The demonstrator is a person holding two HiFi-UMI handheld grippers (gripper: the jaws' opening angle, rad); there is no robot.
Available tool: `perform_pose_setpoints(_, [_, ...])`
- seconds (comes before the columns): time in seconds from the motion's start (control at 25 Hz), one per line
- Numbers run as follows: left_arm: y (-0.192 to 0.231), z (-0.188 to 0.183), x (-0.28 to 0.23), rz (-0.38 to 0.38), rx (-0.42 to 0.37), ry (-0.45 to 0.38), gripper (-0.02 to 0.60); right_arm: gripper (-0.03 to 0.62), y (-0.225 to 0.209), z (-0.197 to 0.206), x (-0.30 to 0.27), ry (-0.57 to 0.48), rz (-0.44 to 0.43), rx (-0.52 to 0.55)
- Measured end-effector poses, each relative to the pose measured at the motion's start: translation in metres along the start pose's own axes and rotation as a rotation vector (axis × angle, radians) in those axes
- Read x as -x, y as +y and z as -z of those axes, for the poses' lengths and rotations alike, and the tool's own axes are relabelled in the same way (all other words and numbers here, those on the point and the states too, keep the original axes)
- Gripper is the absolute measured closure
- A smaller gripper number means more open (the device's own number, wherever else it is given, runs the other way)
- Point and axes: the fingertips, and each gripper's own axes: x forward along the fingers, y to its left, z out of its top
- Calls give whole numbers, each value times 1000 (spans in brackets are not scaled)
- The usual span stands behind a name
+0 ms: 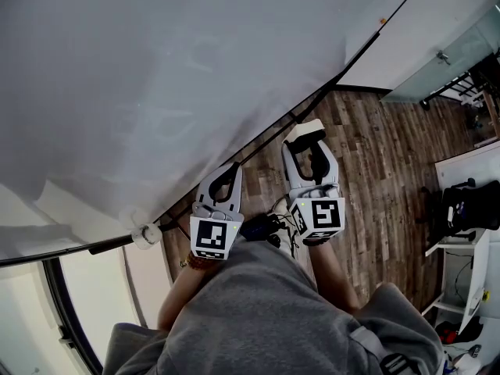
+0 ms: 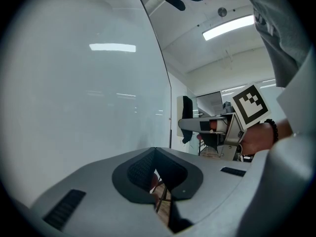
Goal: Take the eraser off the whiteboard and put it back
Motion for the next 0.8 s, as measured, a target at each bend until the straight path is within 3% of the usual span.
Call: perform_pose_setpoints(0.8, [4,6,-11,-6,-30,27,575,358,2,1,-19,-1,-39,2])
